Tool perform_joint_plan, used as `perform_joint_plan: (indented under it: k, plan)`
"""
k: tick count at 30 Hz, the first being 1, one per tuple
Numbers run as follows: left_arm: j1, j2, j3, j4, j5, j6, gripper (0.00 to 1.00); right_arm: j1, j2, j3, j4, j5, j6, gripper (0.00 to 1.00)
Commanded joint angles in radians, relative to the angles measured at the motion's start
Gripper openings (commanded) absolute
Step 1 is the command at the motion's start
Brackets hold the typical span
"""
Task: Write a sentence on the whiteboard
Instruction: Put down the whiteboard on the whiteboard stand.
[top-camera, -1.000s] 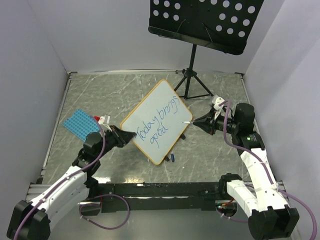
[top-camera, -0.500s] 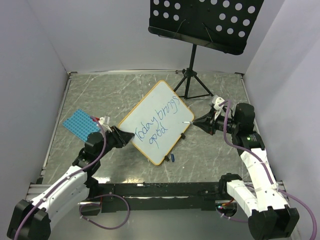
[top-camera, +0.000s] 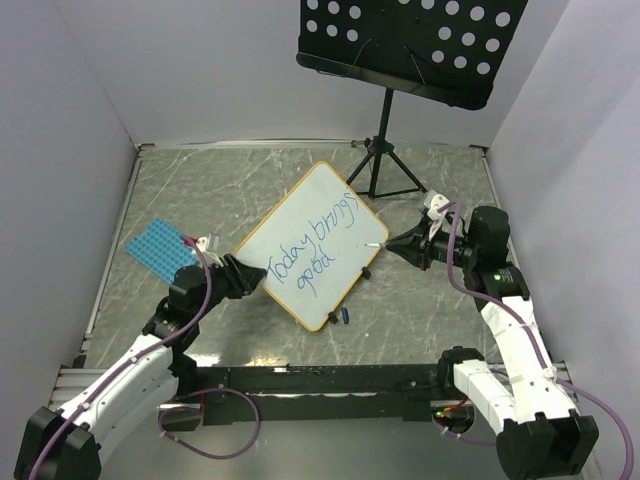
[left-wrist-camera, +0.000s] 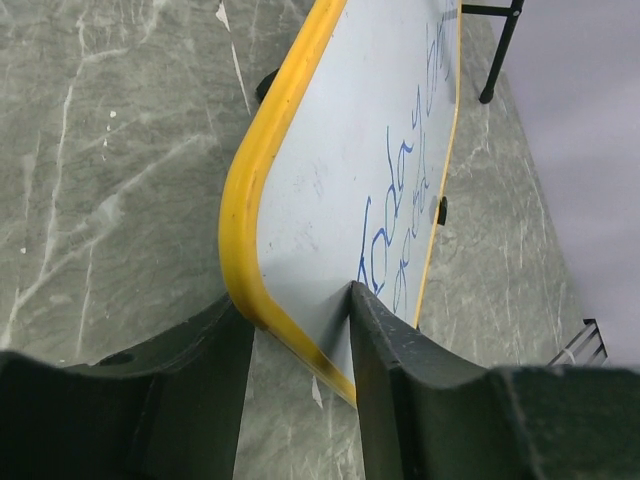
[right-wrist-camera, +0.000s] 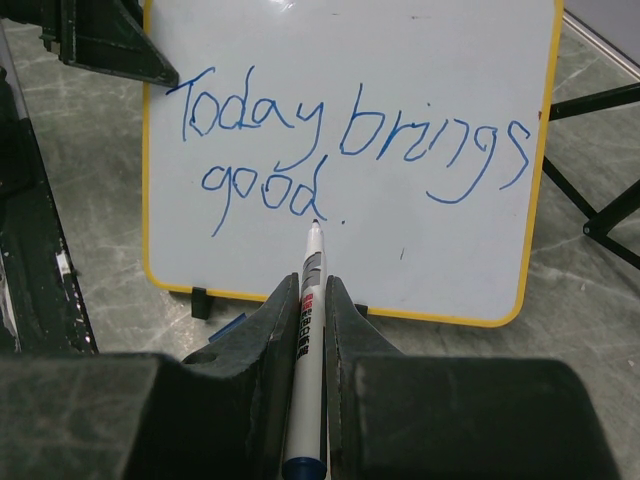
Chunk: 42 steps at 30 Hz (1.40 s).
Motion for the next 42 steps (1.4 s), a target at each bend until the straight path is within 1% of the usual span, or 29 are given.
perform_joint_plan:
  k: [1, 5, 9, 10, 19, 20, 24, 25, 26, 27, 28, 29, 30, 32, 33, 34, 35, 36, 40, 42]
  plan:
    - [0.003, -0.010, 0.008, -0.096, 0.001, 0.042, 0.46, -0.005, -0.002, 0.001, 0.017, -0.020, -0.004, 0.00]
    - [0.005, -0.013, 0.018, -0.084, 0.025, 0.045, 0.51, -0.004, -0.001, 0.001, 0.015, -0.020, -0.004, 0.00]
    - [0.003, -0.024, 0.021, -0.075, 0.042, 0.045, 0.54, -0.005, -0.001, 0.001, 0.015, -0.018, -0.006, 0.00]
    - [0.003, -0.030, 0.025, -0.075, 0.045, 0.045, 0.56, -0.005, 0.001, 0.001, 0.014, -0.018, -0.004, 0.00]
    - [0.003, -0.058, 0.060, -0.082, 0.084, 0.040, 0.65, -0.005, -0.001, 0.001, 0.017, -0.018, -0.004, 0.00]
    - [0.005, -0.059, 0.063, -0.082, 0.085, 0.039, 0.68, -0.005, 0.001, 0.002, 0.015, -0.017, -0.006, 0.00]
    - [0.005, -0.076, 0.082, -0.085, 0.110, 0.028, 0.72, -0.007, -0.002, 0.001, 0.015, -0.017, -0.004, 0.00]
    - [0.003, -0.082, 0.086, -0.090, 0.113, 0.026, 0.76, -0.007, -0.002, 0.001, 0.015, -0.018, -0.006, 0.00]
    - [0.005, -0.088, 0.091, -0.098, 0.116, 0.025, 0.77, -0.007, -0.002, 0.001, 0.015, -0.017, -0.006, 0.00]
    - [0.005, -0.102, 0.102, -0.114, 0.116, 0.025, 0.77, -0.007, -0.002, 0.001, 0.015, -0.017, -0.006, 0.00]
    - [0.005, -0.110, 0.106, -0.128, 0.110, 0.023, 0.82, -0.005, -0.002, 0.001, 0.015, -0.017, -0.006, 0.00]
    - [0.005, -0.117, 0.113, -0.145, 0.104, 0.022, 0.83, -0.005, 0.001, 0.001, 0.015, -0.017, -0.006, 0.00]
    - [0.003, -0.125, 0.126, -0.182, 0.093, 0.020, 0.89, -0.005, -0.001, 0.001, 0.015, -0.017, -0.006, 0.00]
    - [0.003, -0.151, 0.149, -0.234, 0.059, 0.013, 0.90, -0.004, -0.001, 0.001, 0.015, -0.017, -0.006, 0.00]
    - [0.003, -0.174, 0.157, -0.284, 0.049, 0.003, 0.95, -0.005, -0.001, 0.001, 0.015, -0.017, -0.007, 0.00]
    - [0.003, -0.183, 0.166, -0.309, 0.033, -0.001, 0.95, -0.005, 0.001, 0.002, 0.015, -0.017, -0.007, 0.00]
    - [0.003, -0.192, 0.185, -0.340, 0.001, -0.006, 0.99, -0.005, -0.001, 0.001, 0.015, -0.017, -0.006, 0.00]
    - [0.003, -0.211, 0.195, -0.392, -0.014, -0.014, 0.97, -0.005, 0.001, 0.001, 0.014, -0.017, -0.006, 0.00]
    - [0.003, -0.231, 0.254, -0.533, -0.105, -0.053, 0.97, -0.007, -0.002, 0.001, 0.015, -0.017, -0.004, 0.00]
    - [0.003, -0.234, 0.283, -0.558, -0.117, -0.079, 0.97, -0.004, -0.004, 0.001, 0.015, -0.015, -0.004, 0.00]
